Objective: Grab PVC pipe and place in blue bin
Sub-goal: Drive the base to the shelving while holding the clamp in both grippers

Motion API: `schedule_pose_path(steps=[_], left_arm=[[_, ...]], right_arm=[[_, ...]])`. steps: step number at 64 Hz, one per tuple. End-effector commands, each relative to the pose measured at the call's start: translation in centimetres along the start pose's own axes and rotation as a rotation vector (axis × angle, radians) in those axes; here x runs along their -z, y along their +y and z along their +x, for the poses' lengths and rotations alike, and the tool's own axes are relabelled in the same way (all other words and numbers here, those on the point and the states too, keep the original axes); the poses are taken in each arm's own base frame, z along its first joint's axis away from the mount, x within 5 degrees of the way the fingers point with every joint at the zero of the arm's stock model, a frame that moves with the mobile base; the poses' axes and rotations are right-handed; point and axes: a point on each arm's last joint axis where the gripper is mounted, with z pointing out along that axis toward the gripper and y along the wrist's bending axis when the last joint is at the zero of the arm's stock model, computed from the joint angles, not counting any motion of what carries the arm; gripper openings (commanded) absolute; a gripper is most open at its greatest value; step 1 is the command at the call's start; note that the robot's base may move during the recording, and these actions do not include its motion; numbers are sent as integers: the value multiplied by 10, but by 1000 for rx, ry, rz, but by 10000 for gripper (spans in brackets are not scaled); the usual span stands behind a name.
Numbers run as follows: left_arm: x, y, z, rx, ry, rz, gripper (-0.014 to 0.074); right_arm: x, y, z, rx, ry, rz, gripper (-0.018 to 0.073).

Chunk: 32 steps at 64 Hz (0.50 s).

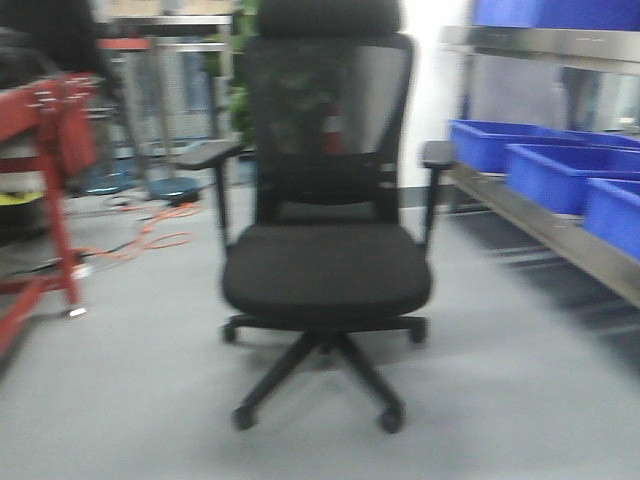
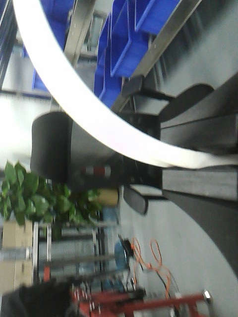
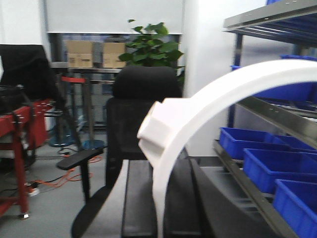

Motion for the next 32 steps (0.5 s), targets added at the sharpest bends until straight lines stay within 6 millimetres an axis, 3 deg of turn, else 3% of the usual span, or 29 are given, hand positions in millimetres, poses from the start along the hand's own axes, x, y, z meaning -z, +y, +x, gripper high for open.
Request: schedule_pose_path(steps=[1,32], left_arm=[[1,0,-2,6,-28,3,-111],[1,0,-2,6,-28,3,-111]], right_arm=[[0,0,-2,11,-20,3,-167],[0,0,-2,11,-20,3,-167]])
